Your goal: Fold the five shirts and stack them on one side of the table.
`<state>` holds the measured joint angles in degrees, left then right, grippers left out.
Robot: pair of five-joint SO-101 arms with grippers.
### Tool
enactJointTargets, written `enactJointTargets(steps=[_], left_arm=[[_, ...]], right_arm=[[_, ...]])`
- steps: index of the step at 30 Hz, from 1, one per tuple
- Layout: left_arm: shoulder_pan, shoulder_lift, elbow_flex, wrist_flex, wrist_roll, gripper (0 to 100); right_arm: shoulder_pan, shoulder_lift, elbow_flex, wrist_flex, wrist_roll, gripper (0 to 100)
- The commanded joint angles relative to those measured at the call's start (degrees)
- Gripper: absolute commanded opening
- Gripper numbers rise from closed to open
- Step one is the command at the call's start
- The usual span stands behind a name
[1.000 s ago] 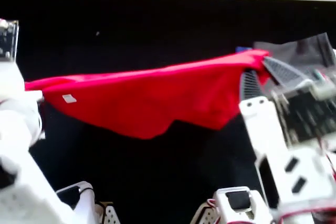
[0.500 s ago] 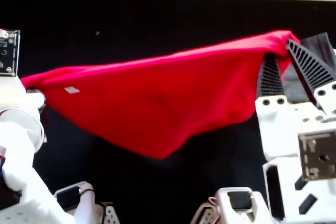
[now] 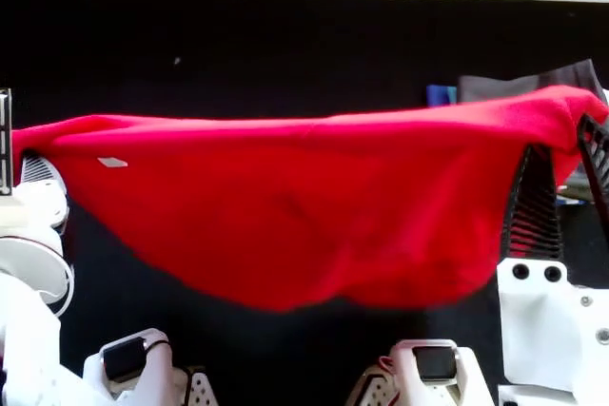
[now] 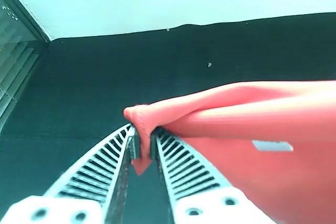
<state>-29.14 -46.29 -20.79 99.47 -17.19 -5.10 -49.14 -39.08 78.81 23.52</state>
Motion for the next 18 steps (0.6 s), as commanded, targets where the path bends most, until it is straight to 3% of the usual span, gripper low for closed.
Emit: enactJointTargets(steps=[1, 8, 18], left_arm=[[-0.8, 0.1, 3.2, 0.3, 0.1, 1], [-3.6, -2.9, 13.2, 0.7, 0.1, 1], [-4.6, -17.5, 13.5, 0.6, -0.2, 1]], right_arm=[[1.0, 0.1, -1.1, -2.5, 0.6, 0.5], [1.0, -0.5, -1.6, -1.8, 0.5, 0.5], [1.0, -0.9, -1.8, -0.3, 0.4, 0.5]])
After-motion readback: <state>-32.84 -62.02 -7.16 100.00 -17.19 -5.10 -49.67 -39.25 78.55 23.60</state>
